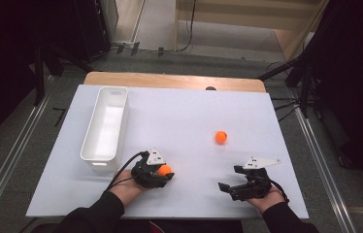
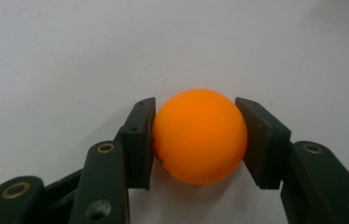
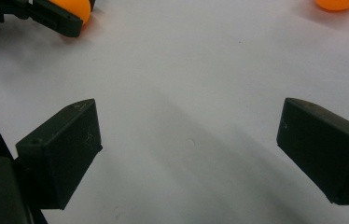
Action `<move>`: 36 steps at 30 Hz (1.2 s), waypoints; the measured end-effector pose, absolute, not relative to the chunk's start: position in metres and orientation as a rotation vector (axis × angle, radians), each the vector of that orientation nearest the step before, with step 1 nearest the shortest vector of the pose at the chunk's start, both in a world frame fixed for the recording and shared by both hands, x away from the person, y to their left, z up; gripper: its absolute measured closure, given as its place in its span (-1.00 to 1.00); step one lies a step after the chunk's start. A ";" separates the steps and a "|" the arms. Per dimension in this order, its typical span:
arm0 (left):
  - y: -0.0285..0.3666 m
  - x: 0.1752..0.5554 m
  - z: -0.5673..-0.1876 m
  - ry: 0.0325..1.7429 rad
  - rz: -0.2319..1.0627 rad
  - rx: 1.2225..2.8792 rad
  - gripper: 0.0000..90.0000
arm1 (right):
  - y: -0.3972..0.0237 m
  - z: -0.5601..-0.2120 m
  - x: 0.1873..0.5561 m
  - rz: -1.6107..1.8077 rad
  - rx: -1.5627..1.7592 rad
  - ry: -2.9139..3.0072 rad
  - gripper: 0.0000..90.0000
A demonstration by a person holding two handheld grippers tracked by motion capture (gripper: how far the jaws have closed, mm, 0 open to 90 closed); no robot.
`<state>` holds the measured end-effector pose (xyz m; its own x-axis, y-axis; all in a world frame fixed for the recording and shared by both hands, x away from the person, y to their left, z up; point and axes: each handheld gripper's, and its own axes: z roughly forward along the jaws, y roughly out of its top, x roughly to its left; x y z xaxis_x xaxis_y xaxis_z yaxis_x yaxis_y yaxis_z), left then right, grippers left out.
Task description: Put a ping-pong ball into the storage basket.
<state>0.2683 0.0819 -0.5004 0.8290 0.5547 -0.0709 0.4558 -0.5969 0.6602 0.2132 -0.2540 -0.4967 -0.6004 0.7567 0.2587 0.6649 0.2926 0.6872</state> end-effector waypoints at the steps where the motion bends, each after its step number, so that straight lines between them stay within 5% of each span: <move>1: 0.081 0.268 -0.500 0.730 0.179 2.311 0.13 | -0.254 -0.497 0.213 1.201 1.344 2.428 -0.89; 36: 0.067 0.274 -0.461 0.684 0.019 2.339 0.13 | -0.258 -0.495 0.207 1.265 1.380 2.395 -0.89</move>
